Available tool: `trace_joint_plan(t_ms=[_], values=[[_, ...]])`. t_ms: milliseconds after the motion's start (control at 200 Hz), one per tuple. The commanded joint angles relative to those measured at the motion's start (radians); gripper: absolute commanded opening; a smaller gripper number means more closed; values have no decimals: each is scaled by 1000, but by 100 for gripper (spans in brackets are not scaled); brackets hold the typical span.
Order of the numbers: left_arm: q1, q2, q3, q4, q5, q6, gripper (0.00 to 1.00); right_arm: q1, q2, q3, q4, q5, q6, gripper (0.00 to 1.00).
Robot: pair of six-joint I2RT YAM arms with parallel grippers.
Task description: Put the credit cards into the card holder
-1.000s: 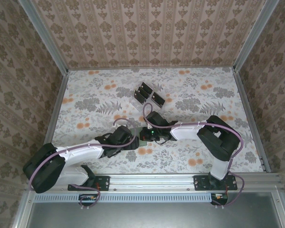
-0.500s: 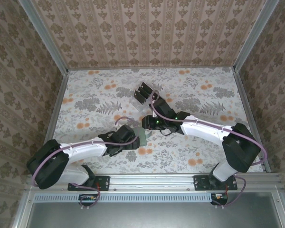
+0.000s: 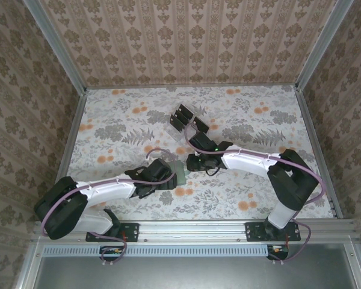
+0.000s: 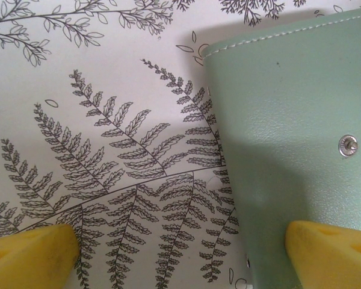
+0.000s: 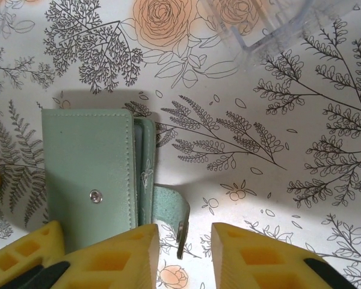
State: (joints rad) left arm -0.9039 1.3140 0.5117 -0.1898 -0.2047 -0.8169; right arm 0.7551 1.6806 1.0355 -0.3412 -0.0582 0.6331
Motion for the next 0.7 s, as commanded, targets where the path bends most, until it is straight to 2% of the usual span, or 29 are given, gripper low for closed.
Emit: trace_joint_plan(t_ms=[0, 335, 510, 695], values=[[6, 36, -46, -63, 1, -22, 100, -3, 22, 36, -21, 16, -11, 27], [4, 28, -50, -59, -2, -23, 100, -5, 36, 26, -5, 3, -4, 13], [4, 18, -53, -60, -1, -22, 100, -4, 19, 15, 7, -11, 5, 0], [5, -17, -41, -100, -6, -11, 100, -4, -23, 9, 41, -72, 29, 0]])
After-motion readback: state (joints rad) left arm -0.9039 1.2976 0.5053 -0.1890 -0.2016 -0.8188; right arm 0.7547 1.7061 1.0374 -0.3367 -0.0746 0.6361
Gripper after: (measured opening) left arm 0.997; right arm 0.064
